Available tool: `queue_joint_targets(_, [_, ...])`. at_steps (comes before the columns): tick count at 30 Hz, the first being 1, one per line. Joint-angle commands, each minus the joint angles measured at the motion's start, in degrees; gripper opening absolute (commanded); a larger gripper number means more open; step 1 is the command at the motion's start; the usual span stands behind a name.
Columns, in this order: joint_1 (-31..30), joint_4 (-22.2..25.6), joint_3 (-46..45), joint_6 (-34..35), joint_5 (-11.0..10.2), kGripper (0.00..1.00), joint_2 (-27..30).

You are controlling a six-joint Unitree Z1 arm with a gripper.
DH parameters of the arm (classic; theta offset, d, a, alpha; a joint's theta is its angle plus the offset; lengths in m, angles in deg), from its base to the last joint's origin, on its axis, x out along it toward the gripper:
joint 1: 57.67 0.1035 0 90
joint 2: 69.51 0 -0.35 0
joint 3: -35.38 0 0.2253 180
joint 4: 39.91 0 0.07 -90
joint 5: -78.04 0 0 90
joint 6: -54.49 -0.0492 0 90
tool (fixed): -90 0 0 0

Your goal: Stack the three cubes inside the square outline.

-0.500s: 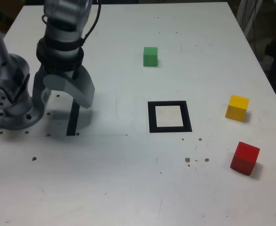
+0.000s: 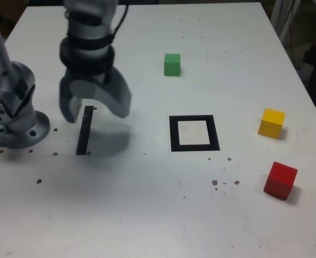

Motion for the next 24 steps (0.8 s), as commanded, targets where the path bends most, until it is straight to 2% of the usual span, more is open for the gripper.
queue_joint_targets(1, [-2.3,1.9,9.0,0.4,-0.8,0.97,-2.5])
queue_joint_targets(7, [-8.8,12.0,30.6,0.6,-4.9,0.97,-8.8])
queue_joint_targets(12, [-12.1,16.8,45.3,-0.3,-6.2,0.97,-15.8])
queue_joint_targets(16, [-14.1,19.3,55.6,-1.4,-6.8,0.97,-22.1])
queue_joint_targets(24, [-15.8,19.5,66.7,-3.9,-8.9,0.97,-28.9])
